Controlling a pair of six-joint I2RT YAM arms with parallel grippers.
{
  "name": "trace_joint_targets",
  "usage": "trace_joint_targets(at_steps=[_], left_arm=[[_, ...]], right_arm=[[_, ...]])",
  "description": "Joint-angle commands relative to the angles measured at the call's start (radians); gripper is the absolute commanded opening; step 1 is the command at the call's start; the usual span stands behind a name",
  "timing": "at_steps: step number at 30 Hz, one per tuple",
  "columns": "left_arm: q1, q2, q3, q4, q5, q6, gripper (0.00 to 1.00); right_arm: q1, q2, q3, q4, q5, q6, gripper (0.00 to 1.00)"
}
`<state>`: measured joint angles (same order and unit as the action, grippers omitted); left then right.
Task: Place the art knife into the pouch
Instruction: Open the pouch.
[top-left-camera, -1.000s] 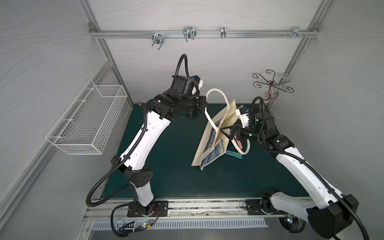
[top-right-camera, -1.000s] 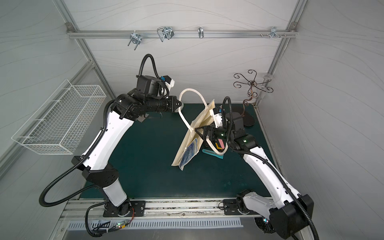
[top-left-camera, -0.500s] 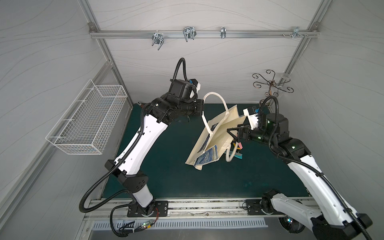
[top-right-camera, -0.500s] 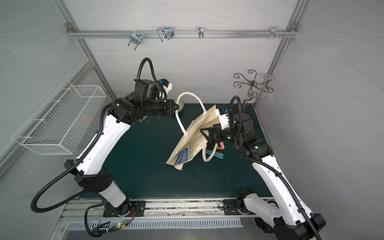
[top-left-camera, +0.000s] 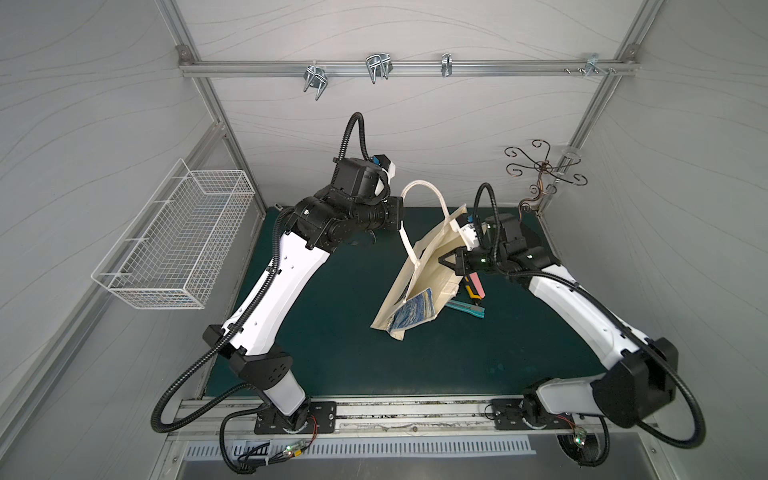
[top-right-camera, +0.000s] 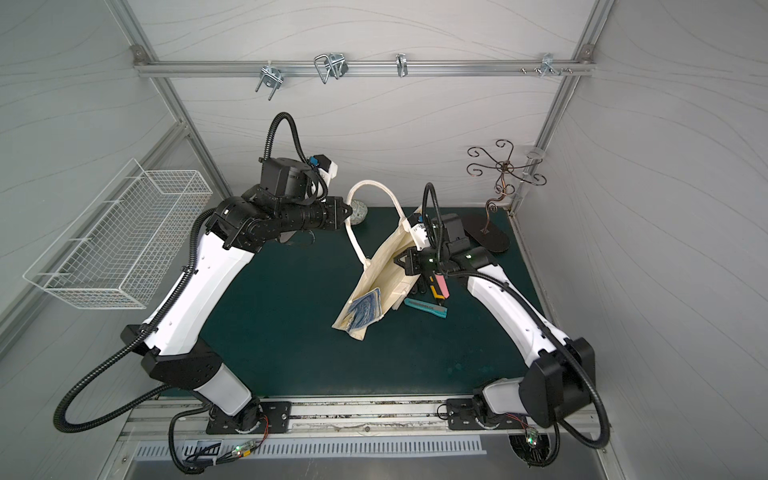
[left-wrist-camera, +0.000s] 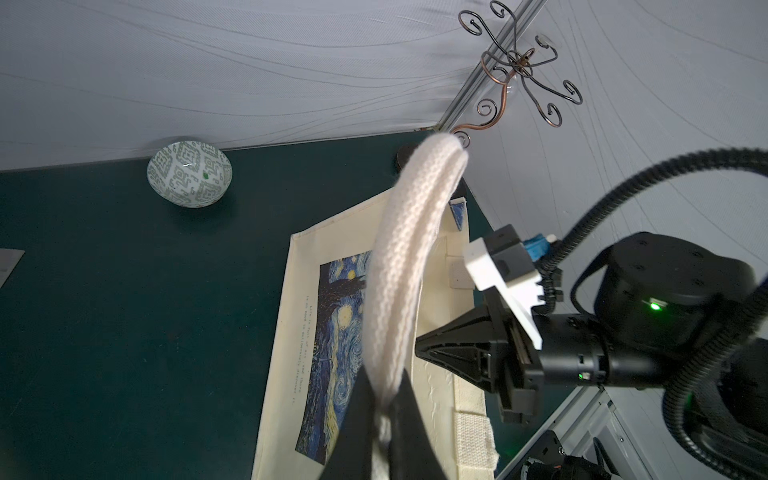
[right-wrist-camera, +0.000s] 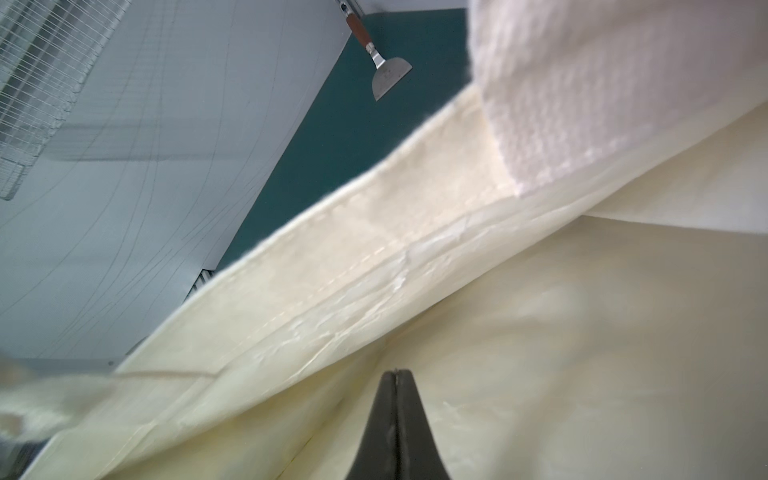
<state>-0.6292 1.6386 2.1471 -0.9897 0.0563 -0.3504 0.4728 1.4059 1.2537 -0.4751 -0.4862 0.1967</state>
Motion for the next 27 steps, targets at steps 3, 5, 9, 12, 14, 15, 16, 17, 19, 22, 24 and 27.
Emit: trace_joint_targets(at_steps=[3, 5, 9, 12, 14, 15, 16, 17, 19, 22, 24, 27], left_arm=[[-0.001, -0.028, 0.028, 0.054, 0.007, 0.004, 0.00], [-0.002, -0.030, 0.023, 0.054, 0.003, 0.001, 0.00], [-0.003, -0.065, -0.045, 0.117, -0.034, -0.030, 0.00], [-0.003, -0.087, -0.091, 0.162, -0.065, -0.065, 0.00], [-0.002, -0.095, -0.089, 0.156, -0.119, -0.068, 0.00], [0.002, -0.105, -0.088, 0.156, -0.154, -0.068, 0.00], [0.010, -0.115, -0.088, 0.160, -0.171, -0.072, 0.00], [0.029, -0.126, -0.090, 0.168, -0.176, -0.083, 0.00], [0.075, -0.152, -0.090, 0.178, -0.170, -0.104, 0.00], [0.136, -0.186, -0.083, 0.178, -0.180, -0.117, 0.00], [0.154, -0.200, -0.070, 0.171, -0.192, -0.115, 0.00], [0.155, -0.203, -0.060, 0.171, -0.192, -0.117, 0.00]], right_arm=[[0.073, 0.157, 0.216, -0.132, 0.059, -0.034, 0.00], [0.103, 0.241, 0.334, -0.226, 0.123, -0.027, 0.00], [0.167, 0.358, 0.444, -0.297, 0.212, 0.054, 0.00], [0.224, 0.355, 0.378, -0.195, 0.253, 0.098, 0.00], [0.254, 0.333, 0.314, -0.112, 0.304, 0.119, 0.00], [0.261, 0.322, 0.280, -0.077, 0.316, 0.131, 0.00], [0.265, 0.311, 0.256, -0.044, 0.324, 0.142, 0.00], [0.265, 0.297, 0.222, -0.014, 0.330, 0.159, 0.00], [0.268, 0.264, 0.163, 0.041, 0.337, 0.181, 0.00], [0.268, 0.213, 0.101, 0.085, 0.356, 0.196, 0.00], [0.274, 0.196, 0.089, 0.095, 0.358, 0.196, 0.00], [0.305, 0.209, 0.099, 0.095, 0.358, 0.180, 0.00]])
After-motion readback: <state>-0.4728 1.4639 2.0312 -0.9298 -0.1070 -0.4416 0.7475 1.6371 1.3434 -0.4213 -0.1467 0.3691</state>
